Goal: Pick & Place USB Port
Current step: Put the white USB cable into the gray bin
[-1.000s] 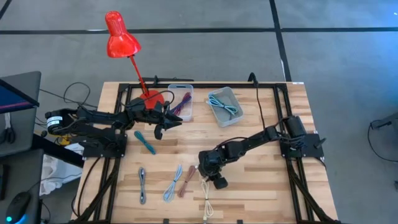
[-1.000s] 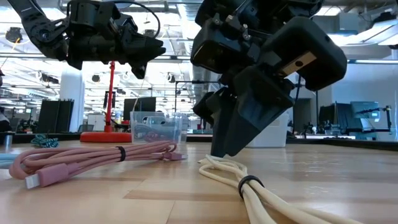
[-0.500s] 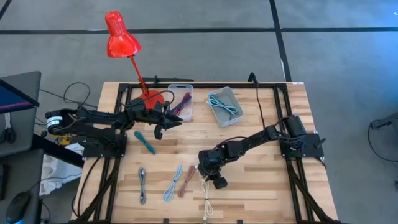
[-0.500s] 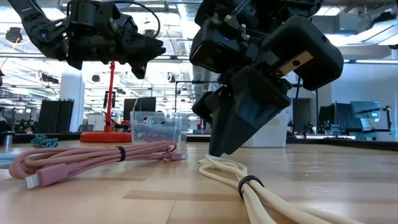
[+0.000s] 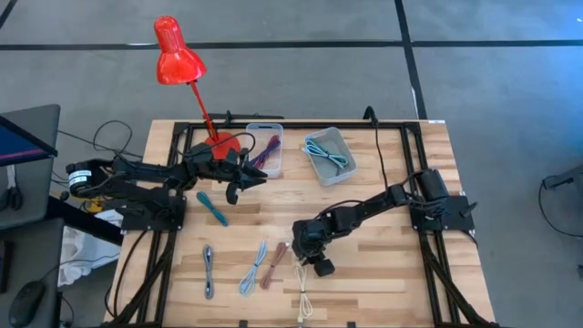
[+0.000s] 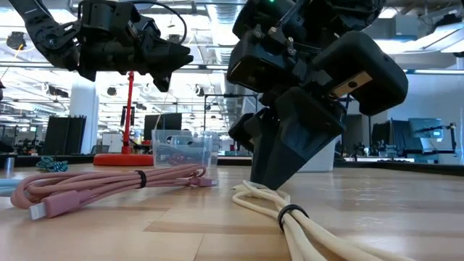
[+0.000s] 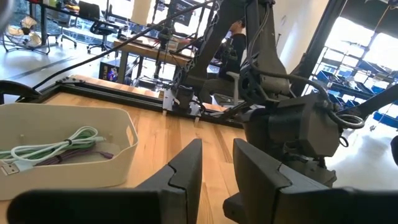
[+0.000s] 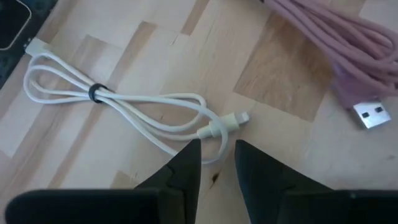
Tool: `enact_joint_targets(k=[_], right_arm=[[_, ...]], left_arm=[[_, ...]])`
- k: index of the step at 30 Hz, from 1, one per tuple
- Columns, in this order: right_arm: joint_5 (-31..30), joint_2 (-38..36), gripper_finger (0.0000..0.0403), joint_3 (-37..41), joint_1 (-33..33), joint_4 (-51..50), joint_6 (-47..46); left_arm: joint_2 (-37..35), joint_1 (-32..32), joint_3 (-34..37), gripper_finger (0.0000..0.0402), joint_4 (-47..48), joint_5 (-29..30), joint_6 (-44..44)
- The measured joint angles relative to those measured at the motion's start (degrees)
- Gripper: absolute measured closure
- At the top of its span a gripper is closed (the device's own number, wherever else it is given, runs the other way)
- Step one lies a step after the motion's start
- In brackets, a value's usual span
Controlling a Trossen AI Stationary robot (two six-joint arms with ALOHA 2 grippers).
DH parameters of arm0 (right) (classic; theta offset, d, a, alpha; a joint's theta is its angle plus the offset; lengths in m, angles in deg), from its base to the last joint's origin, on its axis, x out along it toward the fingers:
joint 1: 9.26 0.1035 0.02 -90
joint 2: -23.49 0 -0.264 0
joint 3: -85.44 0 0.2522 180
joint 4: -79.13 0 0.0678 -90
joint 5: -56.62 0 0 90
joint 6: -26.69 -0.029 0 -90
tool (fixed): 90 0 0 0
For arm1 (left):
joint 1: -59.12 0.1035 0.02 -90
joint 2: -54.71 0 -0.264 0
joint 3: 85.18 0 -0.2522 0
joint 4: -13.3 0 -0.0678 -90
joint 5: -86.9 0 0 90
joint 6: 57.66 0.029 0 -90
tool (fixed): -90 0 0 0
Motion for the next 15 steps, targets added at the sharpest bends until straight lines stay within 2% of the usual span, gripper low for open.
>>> enact_joint_targets(k=[9,12,15], right_arm=[[0.13,0.0,0.0314,1.17,0.13,3.09,-0.04],[0.05,0.02,0.0338,1.17,0.13,3.19,0.35],[-0.51,0.04,0.0383,1.17,0.11,3.52,1.79]], left_arm=[[0.0,0.0,-0.02,0.0311,0.0,0.0,0.0],[0.0,0.0,-0.01,0.0312,0.0,0.0,0.0],[0.0,0.0,-0.02,0.0311,0.0,0.0,0.0]])
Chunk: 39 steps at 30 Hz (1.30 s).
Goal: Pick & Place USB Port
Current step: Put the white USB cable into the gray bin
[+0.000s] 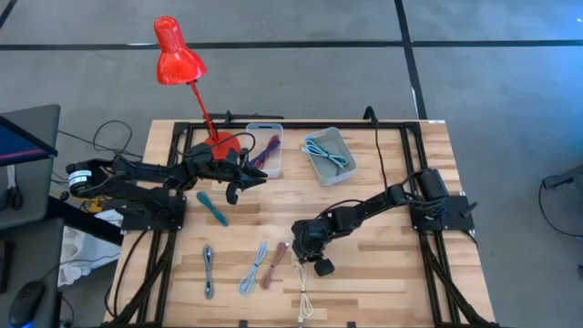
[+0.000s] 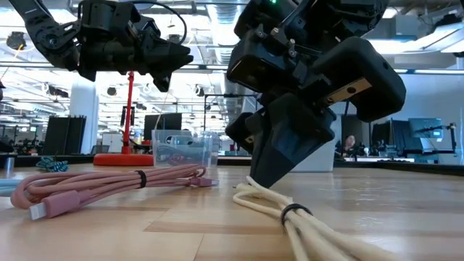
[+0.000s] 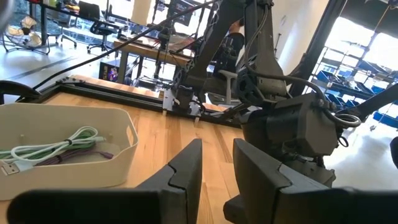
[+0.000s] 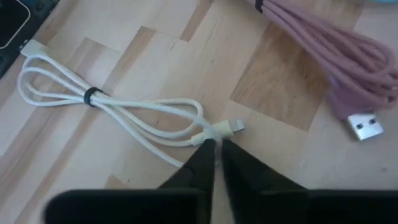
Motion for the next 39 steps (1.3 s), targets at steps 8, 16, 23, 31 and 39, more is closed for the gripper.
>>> enact_joint_targets(k=[8,16,23,31,39], right_arm=[[-0.85,0.0,0.04,0.0,-0.12,0.16,1.12],[-0.6,-0.81,0.0402,-0.03,-1.25,-3.06,1.4],[-0.91,-6.36,0.0403,0.0,-3.26,-6.49,4.32],[-7.19,-17.42,0.0403,-0.09,-5.5,-13.11,7.39],[-16.64,-29.69,0.0403,-0.09,-8.05,-21.9,9.74]], left_arm=[[0.0,0.0,0.0,0.0311,0.0,0.0,0.0],[0.0,0.0,0.0,0.0312,0.0,0.02,0.0],[0.0,0.0,0.0,0.0312,-0.02,0.0,0.02],[0.0,0.0,0.0,0.0312,-0.02,0.0,0.02],[0.0,0.0,0.0,0.0312,-0.02,0.01,0.02]])
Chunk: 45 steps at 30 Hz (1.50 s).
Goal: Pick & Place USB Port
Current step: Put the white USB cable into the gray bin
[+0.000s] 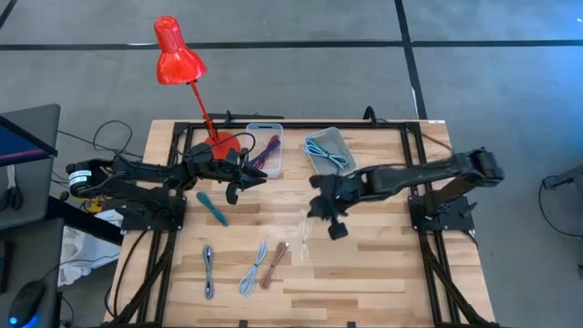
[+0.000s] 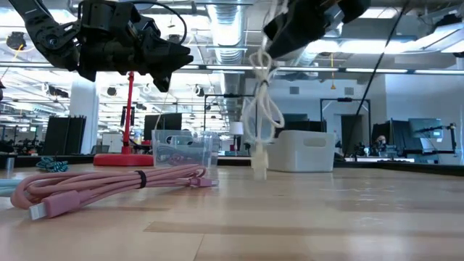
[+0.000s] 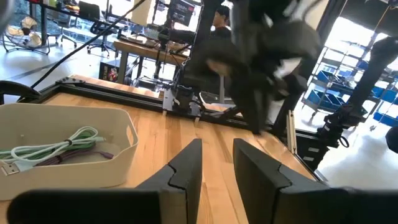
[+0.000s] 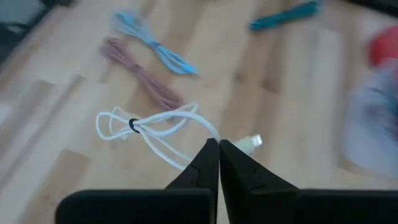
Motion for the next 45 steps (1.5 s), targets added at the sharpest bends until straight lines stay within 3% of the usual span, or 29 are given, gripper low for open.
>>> enact_joint_targets(k=[5,15,31,38,45], right_arm=[[-7.23,-6.06,0.0403,0.0,-2.42,-4.55,2.29],[-14.22,-11.87,0.0403,0.0,-13.5,-6.43,8.91],[-12.73,-11.58,0.0403,0.0,-35.81,-8.87,12.62],[-11.0,-11.04,0.0403,0.0,-39.63,-10.84,12.61],[-10.13,-2.68,0.0403,-0.02,-40.17,-12.43,12.62]], left_arm=[[0.0,0.0,0.0,0.0311,0.0,-0.01,0.0],[0.0,0.0,0.0,0.0311,0.0,0.01,0.0],[0.0,0.0,0.0,0.0312,0.0,-0.01,0.02],[0.0,0.02,0.0,0.0312,0.0,0.01,0.04],[0.0,0.02,0.0,0.0312,0.0,-0.01,0.03]])
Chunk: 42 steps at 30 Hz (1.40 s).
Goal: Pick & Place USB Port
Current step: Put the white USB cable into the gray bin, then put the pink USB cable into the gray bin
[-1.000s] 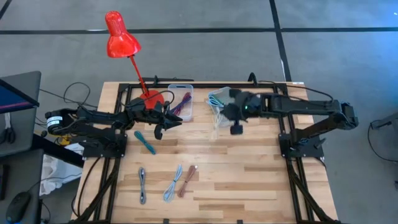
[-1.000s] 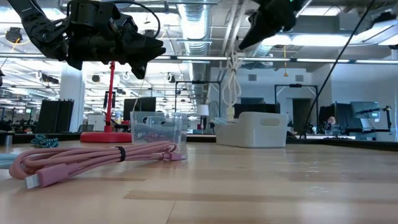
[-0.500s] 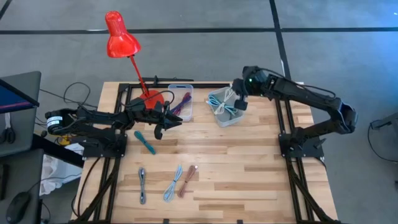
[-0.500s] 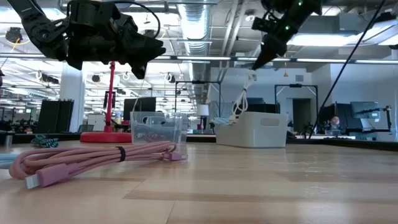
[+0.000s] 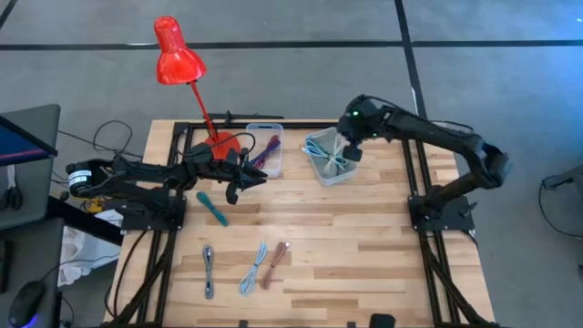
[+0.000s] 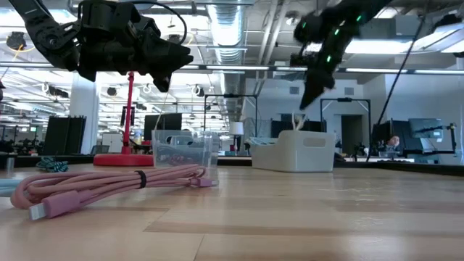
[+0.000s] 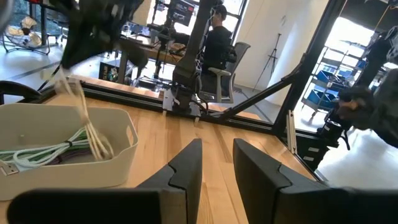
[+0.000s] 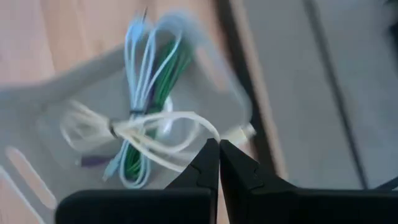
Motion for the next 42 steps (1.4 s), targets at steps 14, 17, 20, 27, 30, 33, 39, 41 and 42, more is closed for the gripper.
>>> enact_joint_targets(k=[14,17,20,27,30,33,39,41,42], right_arm=[[-0.01,13.33,0.0403,0.03,-0.85,7.62,-0.46],[-0.13,12.67,0.0402,0.04,-0.85,8.07,-0.61],[-0.99,11.1,0.0391,0.04,-0.63,8.94,-0.67],[-1.17,6.11,0.0318,0.04,-0.48,9.21,-0.91],[-1.16,3.84,0.0284,0.04,-0.4,9.12,-2.12],[-1.18,1.54,0.0254,0.04,0.5,7.96,-2.2],[-0.32,-4.66,0.0228,0.02,5.98,6.33,-5.44],[1.11,-6.63,0.0229,0.03,8.79,6.3,-7.07],[1.85,-7.58,0.023,0.04,10.21,6.31,-7.93]], left_arm=[[-0.01,-0.01,0.0,0.0311,0.0,0.0,0.0],[-0.02,-0.01,0.0,0.0312,0.0,0.02,0.0],[0.0,-0.02,0.0,0.0311,0.0,0.02,0.0],[0.0,0.18,0.0,0.0312,0.0,0.02,1.58],[0.0,0.18,0.0,0.0312,0.0,0.02,1.69],[0.0,0.18,0.0,0.0312,0.0,0.01,1.7],[0.0,0.16,0.0,0.0312,0.0,0.02,1.7],[0.0,0.16,0.0,0.0312,0.0,0.01,1.7],[0.0,0.16,0.0,0.0312,0.0,0.02,1.7]])
